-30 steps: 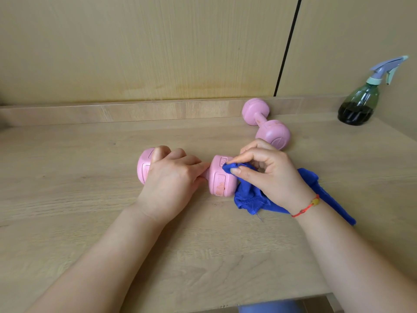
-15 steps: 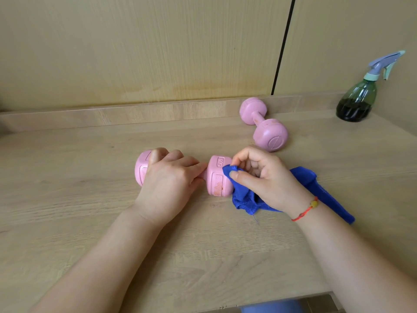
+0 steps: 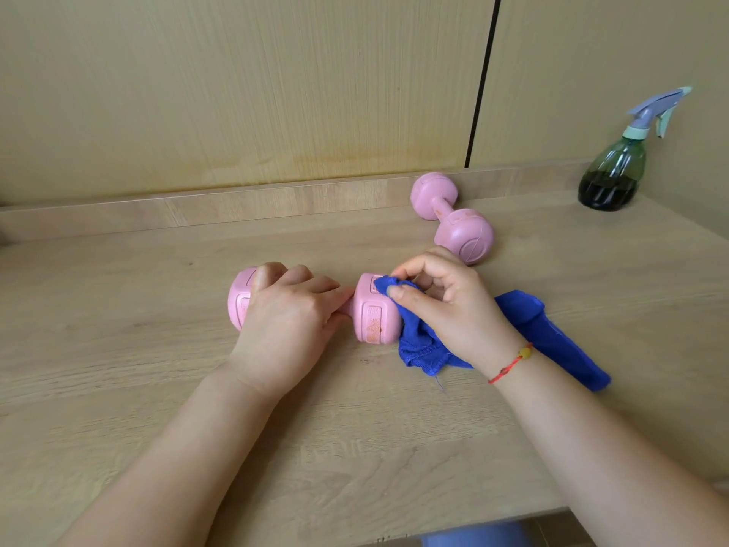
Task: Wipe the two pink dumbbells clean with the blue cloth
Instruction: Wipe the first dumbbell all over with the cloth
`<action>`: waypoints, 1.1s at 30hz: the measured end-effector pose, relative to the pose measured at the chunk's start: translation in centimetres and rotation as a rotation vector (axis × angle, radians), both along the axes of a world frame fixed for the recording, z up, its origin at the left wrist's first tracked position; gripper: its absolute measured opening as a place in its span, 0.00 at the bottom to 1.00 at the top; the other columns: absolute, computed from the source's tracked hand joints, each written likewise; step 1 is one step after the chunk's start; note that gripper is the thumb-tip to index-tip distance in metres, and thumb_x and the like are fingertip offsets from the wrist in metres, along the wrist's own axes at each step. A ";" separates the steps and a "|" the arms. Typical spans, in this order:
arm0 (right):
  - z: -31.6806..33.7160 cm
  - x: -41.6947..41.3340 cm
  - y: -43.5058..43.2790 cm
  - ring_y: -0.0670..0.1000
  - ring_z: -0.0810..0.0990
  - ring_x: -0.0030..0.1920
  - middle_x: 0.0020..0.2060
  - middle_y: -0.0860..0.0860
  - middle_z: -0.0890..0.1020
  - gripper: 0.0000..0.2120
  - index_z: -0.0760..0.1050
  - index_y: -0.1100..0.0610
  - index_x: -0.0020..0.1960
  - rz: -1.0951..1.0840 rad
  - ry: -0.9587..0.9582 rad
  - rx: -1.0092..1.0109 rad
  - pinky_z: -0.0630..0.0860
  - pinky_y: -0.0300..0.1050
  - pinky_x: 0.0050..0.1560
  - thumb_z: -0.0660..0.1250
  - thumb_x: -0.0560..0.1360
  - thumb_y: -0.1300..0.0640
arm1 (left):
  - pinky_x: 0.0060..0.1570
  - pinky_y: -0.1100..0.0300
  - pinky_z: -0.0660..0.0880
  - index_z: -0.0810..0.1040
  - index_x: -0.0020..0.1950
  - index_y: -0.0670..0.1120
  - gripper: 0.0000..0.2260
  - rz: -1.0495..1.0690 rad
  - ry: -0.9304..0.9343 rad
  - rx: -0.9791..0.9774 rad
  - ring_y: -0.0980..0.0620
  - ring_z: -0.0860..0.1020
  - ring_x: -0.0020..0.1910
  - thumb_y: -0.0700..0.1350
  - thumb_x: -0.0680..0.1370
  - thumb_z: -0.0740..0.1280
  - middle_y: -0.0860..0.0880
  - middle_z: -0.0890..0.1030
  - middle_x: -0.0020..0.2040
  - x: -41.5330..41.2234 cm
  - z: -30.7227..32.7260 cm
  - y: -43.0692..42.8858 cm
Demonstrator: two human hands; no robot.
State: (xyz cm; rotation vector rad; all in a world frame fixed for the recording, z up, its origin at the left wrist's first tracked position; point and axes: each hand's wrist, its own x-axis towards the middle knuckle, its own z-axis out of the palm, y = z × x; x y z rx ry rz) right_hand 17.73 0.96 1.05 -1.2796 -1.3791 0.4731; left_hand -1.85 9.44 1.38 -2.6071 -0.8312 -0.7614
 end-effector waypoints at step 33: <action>-0.2 1.9 -0.2 0.50 0.79 0.45 0.46 0.47 0.78 0.11 0.72 0.50 0.52 -0.154 -0.122 -0.274 0.75 0.37 0.49 0.68 0.76 0.63 | 0.51 0.52 0.64 0.82 0.38 0.52 0.08 0.068 0.174 0.048 0.48 0.77 0.33 0.53 0.70 0.66 0.55 0.81 0.34 -1.7 1.8 0.9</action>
